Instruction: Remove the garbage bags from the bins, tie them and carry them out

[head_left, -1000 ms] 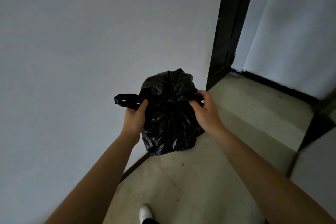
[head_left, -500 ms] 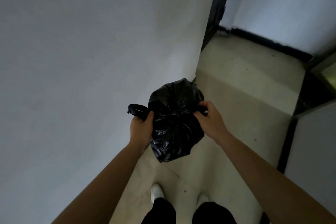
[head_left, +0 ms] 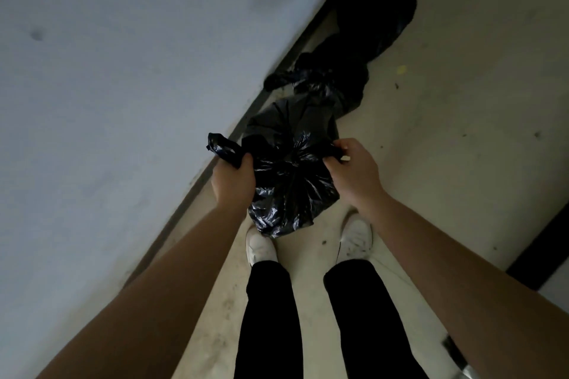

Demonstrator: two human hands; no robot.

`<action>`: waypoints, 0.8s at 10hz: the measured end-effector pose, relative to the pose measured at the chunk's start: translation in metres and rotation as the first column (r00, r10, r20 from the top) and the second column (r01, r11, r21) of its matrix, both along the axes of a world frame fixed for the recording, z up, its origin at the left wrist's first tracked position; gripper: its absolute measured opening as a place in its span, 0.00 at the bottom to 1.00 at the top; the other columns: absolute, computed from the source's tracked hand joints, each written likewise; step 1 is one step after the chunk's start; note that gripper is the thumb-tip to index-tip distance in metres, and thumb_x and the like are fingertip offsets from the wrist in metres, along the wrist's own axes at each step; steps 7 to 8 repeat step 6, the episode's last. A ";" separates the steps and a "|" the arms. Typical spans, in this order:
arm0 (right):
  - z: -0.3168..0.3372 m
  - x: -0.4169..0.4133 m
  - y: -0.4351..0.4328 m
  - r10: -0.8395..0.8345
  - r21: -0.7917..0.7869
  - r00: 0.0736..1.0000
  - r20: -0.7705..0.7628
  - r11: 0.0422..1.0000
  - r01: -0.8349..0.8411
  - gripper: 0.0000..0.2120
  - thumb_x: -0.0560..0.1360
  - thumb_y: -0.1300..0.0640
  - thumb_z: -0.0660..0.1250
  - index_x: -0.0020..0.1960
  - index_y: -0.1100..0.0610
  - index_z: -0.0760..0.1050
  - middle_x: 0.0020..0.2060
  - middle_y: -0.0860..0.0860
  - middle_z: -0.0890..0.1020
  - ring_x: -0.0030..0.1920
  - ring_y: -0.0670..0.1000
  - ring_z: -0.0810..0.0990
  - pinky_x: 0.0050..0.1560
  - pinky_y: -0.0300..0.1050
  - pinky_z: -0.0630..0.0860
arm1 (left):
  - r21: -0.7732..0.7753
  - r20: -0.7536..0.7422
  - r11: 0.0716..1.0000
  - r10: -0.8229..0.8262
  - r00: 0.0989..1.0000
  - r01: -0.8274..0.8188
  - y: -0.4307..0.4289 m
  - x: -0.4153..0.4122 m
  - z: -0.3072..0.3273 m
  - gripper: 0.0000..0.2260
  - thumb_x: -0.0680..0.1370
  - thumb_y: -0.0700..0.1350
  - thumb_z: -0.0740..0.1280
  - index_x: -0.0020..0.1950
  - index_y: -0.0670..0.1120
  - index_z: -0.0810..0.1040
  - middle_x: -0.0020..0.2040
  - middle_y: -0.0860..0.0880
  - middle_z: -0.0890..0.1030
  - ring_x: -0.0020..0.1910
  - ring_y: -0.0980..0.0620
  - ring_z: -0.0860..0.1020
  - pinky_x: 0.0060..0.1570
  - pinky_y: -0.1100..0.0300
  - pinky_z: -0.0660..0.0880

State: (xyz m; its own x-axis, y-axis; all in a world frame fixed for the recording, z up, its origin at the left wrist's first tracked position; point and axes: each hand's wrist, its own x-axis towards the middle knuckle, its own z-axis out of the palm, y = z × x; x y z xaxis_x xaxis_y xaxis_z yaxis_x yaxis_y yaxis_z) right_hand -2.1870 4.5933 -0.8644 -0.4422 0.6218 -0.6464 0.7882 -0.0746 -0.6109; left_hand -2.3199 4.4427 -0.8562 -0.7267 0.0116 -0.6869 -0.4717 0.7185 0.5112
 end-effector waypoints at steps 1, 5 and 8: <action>-0.063 0.002 -0.004 0.019 -0.017 0.999 0.046 1.000 -0.018 0.13 0.79 0.57 0.66 0.63 0.56 0.75 0.49 0.46 0.77 0.49 0.50 0.78 0.47 0.40 0.69 | 0.013 0.032 0.999 0.047 0.998 -0.047 -0.005 0.005 -0.061 0.06 0.73 0.48 0.67 0.45 0.47 0.80 0.42 0.46 0.84 0.44 0.46 0.83 0.51 0.42 0.81; -0.168 -0.039 0.000 0.190 0.018 0.982 0.018 0.981 -0.191 0.15 0.81 0.57 0.64 0.67 0.54 0.76 0.60 0.48 0.79 0.59 0.49 0.79 0.49 0.26 0.68 | 0.081 0.047 0.990 0.109 0.993 -0.112 -0.018 -0.012 -0.153 0.00 0.82 0.49 0.65 0.52 0.54 0.74 0.45 0.55 0.80 0.45 0.54 0.79 0.57 0.44 0.79; -0.154 -0.036 0.004 0.167 0.018 0.986 0.027 0.986 -0.167 0.14 0.82 0.55 0.63 0.66 0.52 0.76 0.65 0.50 0.78 0.63 0.49 0.78 0.56 0.34 0.67 | -0.013 -0.108 1.000 -0.030 0.994 0.029 -0.022 -0.014 -0.143 0.14 0.80 0.55 0.65 0.63 0.51 0.76 0.51 0.53 0.81 0.46 0.55 0.79 0.50 0.52 0.80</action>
